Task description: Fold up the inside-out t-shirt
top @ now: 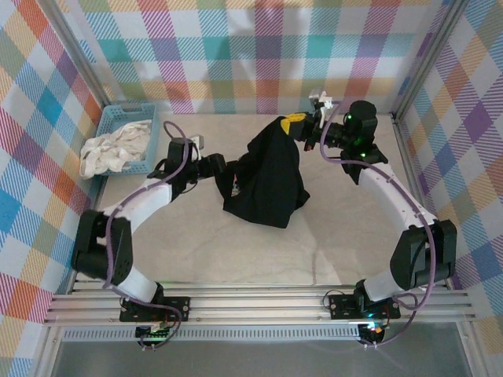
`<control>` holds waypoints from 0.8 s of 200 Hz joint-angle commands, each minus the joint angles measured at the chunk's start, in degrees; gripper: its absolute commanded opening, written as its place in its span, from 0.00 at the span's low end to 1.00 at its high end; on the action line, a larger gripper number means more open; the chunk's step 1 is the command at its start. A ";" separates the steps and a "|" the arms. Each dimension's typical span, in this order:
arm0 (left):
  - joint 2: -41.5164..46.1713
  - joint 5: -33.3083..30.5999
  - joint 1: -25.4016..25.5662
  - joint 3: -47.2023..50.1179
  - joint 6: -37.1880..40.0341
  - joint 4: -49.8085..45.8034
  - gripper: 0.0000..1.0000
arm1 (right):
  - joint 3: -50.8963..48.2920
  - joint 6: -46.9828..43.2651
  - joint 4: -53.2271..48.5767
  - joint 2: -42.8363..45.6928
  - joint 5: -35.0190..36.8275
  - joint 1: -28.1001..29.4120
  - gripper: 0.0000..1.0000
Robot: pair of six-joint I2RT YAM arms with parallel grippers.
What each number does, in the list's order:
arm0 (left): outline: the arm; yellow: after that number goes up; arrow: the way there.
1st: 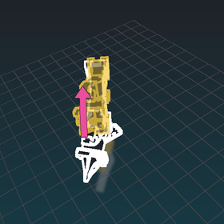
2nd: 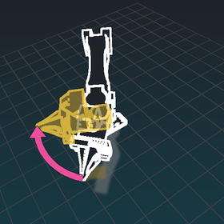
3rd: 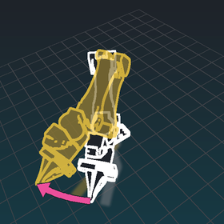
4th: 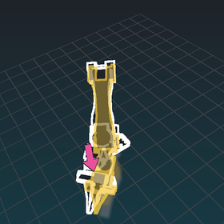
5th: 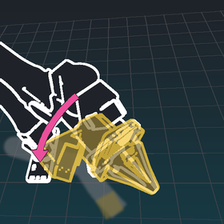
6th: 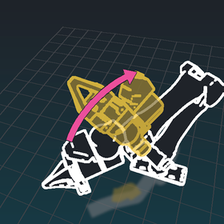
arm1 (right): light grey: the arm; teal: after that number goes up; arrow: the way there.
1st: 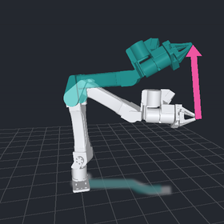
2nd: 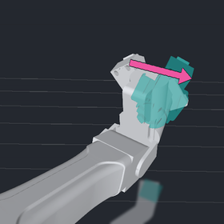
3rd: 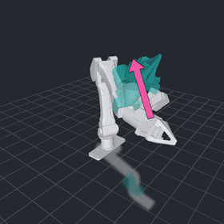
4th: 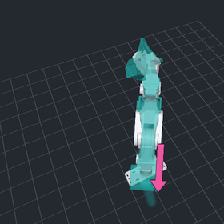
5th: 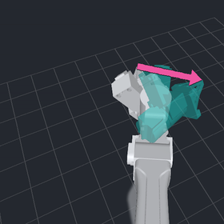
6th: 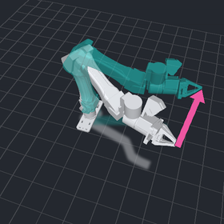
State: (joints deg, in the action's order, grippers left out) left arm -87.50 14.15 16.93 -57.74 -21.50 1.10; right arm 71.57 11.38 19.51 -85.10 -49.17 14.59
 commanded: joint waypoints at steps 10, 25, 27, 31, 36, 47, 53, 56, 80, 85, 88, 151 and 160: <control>2.85 13.93 4.52 -2.22 6.02 8.98 0.74 | -0.19 -0.13 2.73 0.46 -2.17 -0.09 0.00; 1.07 16.24 6.44 -5.65 7.93 7.69 0.75 | -0.46 -0.21 2.64 0.48 -2.15 -0.15 0.00; 0.79 16.47 6.62 -6.06 8.09 7.64 0.75 | -0.51 -0.26 2.64 0.58 -2.07 -0.10 0.00; 0.23 17.04 6.83 -6.84 8.05 7.60 0.75 | -0.60 -0.30 2.55 0.56 -2.07 -0.09 0.00; -0.50 17.56 7.01 -7.73 7.99 7.64 0.75 | -0.69 -0.38 2.53 0.63 -1.92 -0.13 0.00; -2.13 18.81 7.15 -9.67 7.72 7.68 0.75 | -0.88 -0.51 2.37 0.86 -1.89 -0.09 0.00; -2.86 19.52 7.24 -10.64 7.45 7.75 0.74 | -0.97 -0.57 2.28 0.90 -1.81 -0.13 0.00; -3.30 19.84 7.32 -11.09 7.24 7.78 0.74 | -0.99 -0.64 2.17 0.98 -1.80 -0.14 0.00; -6.39 21.40 8.10 -14.25 6.73 7.39 0.62 | -1.21 -1.17 1.65 1.25 -1.63 -0.09 0.00; -7.21 21.87 8.26 -14.96 6.73 7.26 0.56 | -1.21 -1.18 1.67 1.34 -1.55 -0.10 0.00; -7.77 22.33 8.29 -15.52 6.73 7.13 0.51 | -1.21 -1.25 1.63 1.42 -1.57 -0.09 0.00; 1.11 15.92 8.33 -27.53 14.08 -6.92 0.00 | 0.76 -20.32 -19.10 7.71 19.41 0.04 0.00; 3.91 14.27 9.70 -29.47 15.85 -8.44 0.00 | 1.54 -22.56 -21.47 8.22 21.85 0.28 0.00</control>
State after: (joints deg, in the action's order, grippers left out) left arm -94.65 32.29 24.99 -80.12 -11.49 -2.28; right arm 70.35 0.03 6.85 -80.58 -38.39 14.59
